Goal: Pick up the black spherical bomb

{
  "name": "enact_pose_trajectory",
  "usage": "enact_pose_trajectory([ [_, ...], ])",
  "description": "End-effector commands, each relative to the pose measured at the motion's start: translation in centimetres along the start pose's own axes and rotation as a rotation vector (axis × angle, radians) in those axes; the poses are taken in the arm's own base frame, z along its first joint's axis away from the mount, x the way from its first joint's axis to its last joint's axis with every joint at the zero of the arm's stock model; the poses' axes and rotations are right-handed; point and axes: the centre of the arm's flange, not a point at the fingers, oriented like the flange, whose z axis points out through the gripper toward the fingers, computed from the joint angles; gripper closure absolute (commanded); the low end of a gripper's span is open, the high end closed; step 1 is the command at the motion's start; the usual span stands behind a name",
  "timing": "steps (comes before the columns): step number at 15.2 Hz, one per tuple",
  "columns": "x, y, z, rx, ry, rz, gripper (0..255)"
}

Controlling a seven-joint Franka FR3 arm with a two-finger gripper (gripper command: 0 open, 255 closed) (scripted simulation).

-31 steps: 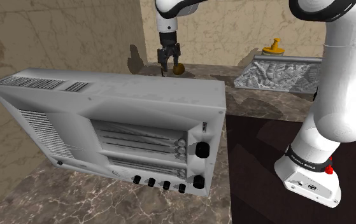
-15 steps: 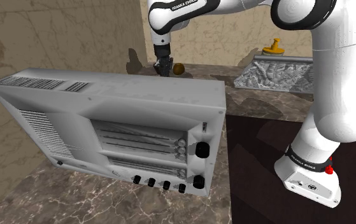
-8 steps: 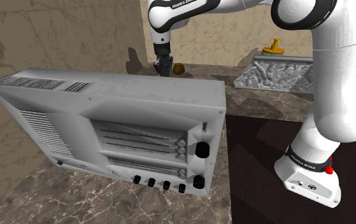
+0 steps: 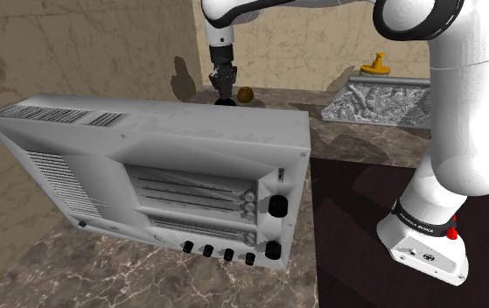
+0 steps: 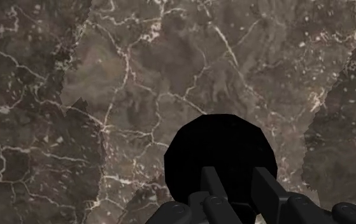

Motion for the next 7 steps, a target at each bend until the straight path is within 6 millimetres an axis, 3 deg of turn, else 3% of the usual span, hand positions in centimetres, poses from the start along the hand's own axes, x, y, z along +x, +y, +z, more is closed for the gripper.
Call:
enact_pose_trajectory([
  [1, -0.1, 0.1, -1.1, 0.000, 0.000, 0.000, 255],
  [5, -0.2, 0.1, -3.2, 0.000, 0.000, 0.000, 255],
  [7, -0.2, 0.1, -3.3, 0.000, 0.000, 0.000, 255],
])
